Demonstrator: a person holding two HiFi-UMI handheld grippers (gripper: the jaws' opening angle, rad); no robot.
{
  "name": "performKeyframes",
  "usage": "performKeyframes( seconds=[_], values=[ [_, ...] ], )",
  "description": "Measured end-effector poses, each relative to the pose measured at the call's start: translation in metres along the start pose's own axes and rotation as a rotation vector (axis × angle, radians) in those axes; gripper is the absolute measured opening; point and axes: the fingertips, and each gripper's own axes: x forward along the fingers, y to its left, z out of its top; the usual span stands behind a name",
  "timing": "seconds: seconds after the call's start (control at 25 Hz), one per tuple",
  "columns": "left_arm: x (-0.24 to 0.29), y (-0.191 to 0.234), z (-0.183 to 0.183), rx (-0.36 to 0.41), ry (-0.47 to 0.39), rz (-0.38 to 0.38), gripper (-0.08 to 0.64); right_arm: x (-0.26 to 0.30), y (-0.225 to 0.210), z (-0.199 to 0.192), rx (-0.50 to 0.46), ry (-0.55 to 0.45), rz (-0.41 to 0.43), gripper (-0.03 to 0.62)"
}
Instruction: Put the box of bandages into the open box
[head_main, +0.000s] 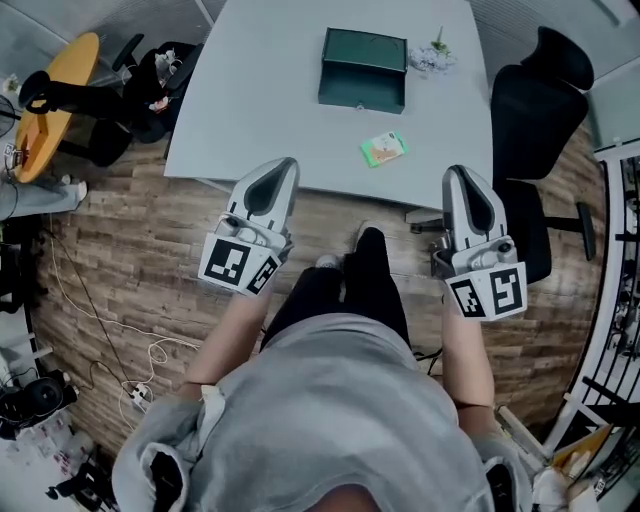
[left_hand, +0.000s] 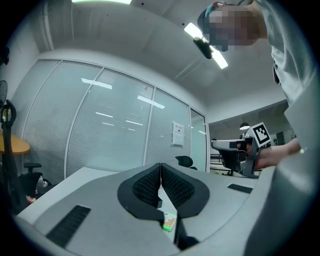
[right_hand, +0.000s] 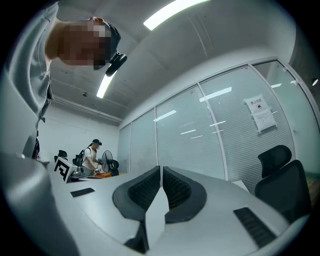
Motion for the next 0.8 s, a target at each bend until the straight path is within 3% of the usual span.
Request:
performKeyframes(
  seconds=[0.32,0.8],
  values=[
    [0.055,0.022,-0.002,-0.004,0.012,0.036,0.02,0.068,-0.044,0.001,0.0,-0.019,0.105,0.051],
    [0.149,0.058,-0.007,0.017,0.019,0.187,0.02,0.142,-0.141,0.0,0.005,0.002,0.237,0.051]
  ],
)
